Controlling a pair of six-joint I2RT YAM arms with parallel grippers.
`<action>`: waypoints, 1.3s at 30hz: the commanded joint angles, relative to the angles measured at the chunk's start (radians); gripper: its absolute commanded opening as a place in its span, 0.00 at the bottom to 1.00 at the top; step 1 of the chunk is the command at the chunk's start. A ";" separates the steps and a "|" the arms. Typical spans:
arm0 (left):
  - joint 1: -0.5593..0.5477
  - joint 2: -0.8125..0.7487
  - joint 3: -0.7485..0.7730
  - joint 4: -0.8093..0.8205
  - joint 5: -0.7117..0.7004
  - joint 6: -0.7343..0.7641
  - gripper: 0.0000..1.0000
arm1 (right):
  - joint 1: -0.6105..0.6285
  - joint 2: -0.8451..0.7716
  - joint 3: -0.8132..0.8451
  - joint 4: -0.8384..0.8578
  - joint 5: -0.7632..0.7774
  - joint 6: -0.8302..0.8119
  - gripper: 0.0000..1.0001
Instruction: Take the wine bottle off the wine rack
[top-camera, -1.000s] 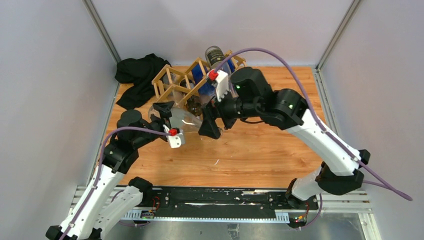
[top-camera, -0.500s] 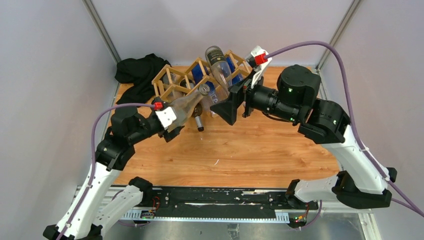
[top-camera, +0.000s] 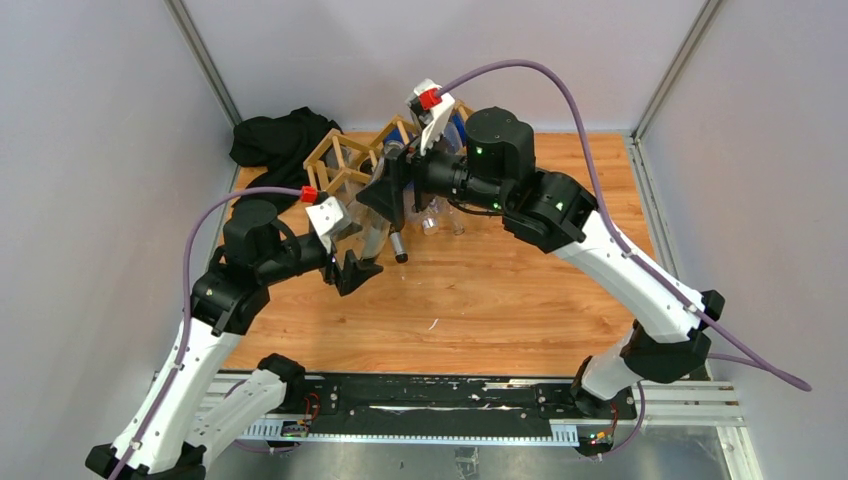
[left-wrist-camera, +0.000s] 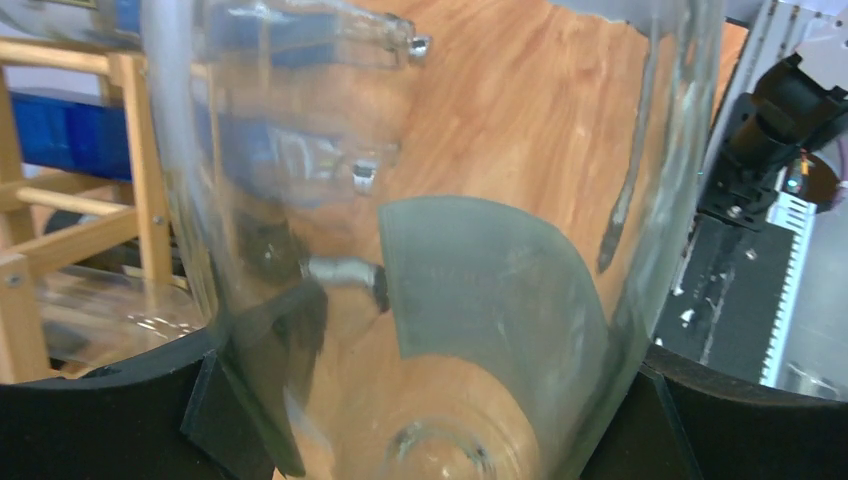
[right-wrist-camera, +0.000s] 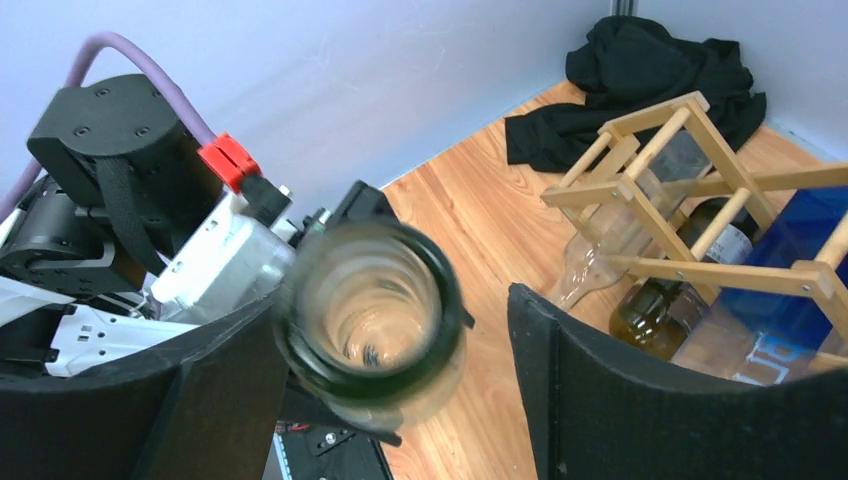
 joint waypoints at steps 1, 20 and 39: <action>-0.007 -0.008 0.072 0.074 0.076 -0.046 0.00 | -0.009 0.032 0.057 0.077 -0.045 0.031 0.73; -0.006 0.193 0.332 -0.246 -0.039 -0.008 1.00 | -0.181 0.003 0.110 -0.130 -0.031 0.040 0.00; -0.004 0.336 0.509 -0.412 -0.185 0.001 1.00 | -0.444 -0.262 -0.163 -0.363 -0.056 -0.057 0.00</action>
